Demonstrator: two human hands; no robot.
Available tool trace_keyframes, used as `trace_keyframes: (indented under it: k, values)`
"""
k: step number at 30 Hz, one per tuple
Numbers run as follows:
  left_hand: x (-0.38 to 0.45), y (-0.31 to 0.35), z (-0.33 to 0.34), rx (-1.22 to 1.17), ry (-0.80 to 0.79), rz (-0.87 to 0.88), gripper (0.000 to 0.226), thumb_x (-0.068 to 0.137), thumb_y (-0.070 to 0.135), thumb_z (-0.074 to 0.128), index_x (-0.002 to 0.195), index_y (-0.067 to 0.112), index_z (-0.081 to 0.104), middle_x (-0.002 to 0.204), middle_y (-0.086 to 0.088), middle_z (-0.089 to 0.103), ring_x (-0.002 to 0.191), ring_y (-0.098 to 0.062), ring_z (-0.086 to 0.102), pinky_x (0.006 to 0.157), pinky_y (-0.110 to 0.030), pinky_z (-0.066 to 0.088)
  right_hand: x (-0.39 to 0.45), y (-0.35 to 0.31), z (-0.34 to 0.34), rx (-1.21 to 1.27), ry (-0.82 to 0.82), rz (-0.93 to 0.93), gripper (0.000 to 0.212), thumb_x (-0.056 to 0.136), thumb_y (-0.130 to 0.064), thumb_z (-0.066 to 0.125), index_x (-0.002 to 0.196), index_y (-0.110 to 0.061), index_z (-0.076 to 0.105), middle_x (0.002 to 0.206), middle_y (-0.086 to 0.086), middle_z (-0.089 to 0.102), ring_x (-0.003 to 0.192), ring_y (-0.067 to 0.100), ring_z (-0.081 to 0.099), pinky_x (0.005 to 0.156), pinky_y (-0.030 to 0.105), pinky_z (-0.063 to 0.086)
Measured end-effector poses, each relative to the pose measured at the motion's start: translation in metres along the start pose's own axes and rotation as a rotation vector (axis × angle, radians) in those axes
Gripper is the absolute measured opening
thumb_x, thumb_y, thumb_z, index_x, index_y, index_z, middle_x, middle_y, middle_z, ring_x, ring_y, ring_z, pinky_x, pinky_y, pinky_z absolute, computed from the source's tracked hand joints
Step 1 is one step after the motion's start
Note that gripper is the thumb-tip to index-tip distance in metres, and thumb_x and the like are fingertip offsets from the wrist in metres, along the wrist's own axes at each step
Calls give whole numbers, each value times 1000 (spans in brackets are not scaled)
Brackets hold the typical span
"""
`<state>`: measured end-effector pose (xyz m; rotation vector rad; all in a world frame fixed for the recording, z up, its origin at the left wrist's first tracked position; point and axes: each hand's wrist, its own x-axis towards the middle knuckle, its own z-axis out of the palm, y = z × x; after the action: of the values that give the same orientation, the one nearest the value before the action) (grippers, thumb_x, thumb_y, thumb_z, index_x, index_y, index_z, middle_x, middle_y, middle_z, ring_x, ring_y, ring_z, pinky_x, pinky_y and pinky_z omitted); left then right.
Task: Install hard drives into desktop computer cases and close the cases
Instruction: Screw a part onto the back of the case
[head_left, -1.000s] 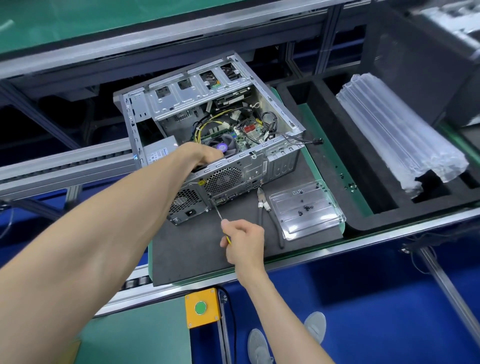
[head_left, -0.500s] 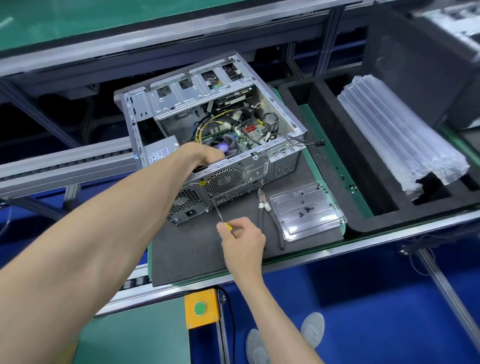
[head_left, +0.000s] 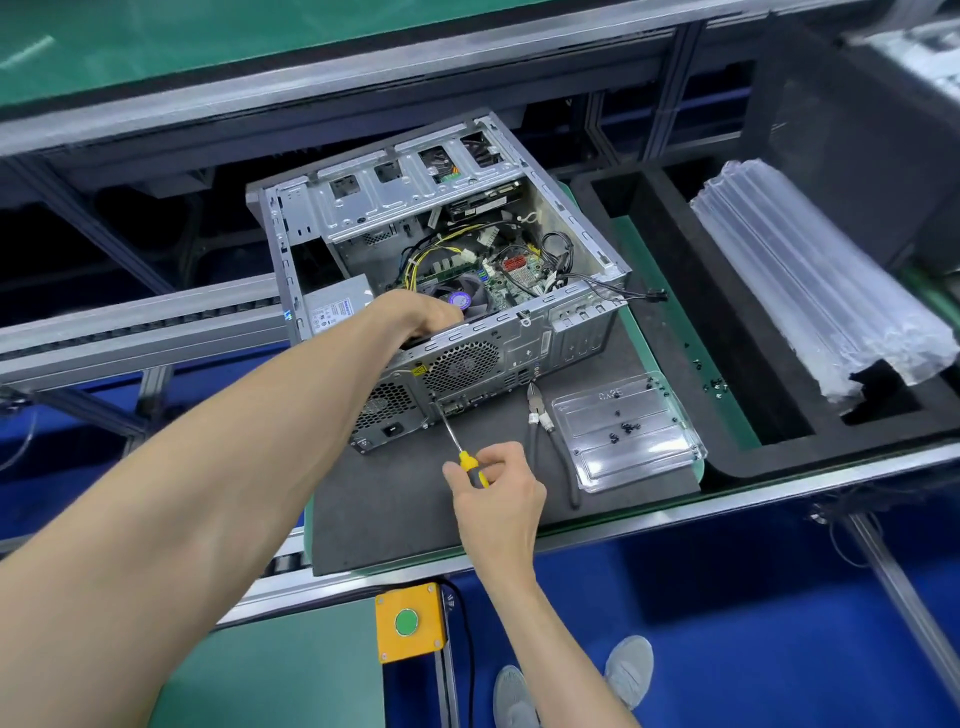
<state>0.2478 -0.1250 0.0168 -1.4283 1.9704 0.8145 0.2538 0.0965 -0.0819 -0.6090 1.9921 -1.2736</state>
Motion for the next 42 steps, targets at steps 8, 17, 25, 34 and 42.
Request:
trace_keyframes:
  k: [8,17,25,34,42]
  values:
    - [3,-3,0,31,10,68,13,107,8,24,105,2,35,114,-13,38,97,-25,34,87,-36,30,-2,1,1,-226,-84,-111,50,105,-43,41,76,-9,63,63,4,64,63,20,58,68,40,47]
    - [7,-2,0,78,8,69,16,109,14,27,115,6,40,119,-16,42,103,-27,40,89,-36,32,-2,-3,-3,-137,-17,-84,26,96,-38,64,81,-17,59,60,-8,55,59,9,52,61,32,42]
    - [6,-1,0,50,15,37,37,109,14,26,139,-5,39,151,-19,38,114,-24,40,104,-37,32,4,-4,-7,-42,-109,12,22,94,-39,63,87,-19,59,68,-3,64,70,8,60,64,22,46]
    - [3,-2,2,-13,-8,53,31,107,9,30,131,-5,43,131,-18,45,106,-26,44,97,-38,37,5,-1,-5,22,-91,14,28,92,-29,71,70,-12,66,53,0,58,48,11,50,50,28,43]
    - [7,-4,4,-89,66,65,18,107,14,31,95,8,44,83,-2,45,77,-17,42,69,-32,38,11,-12,-12,371,-341,366,25,97,-25,64,84,-5,70,56,3,57,39,9,36,39,22,30]
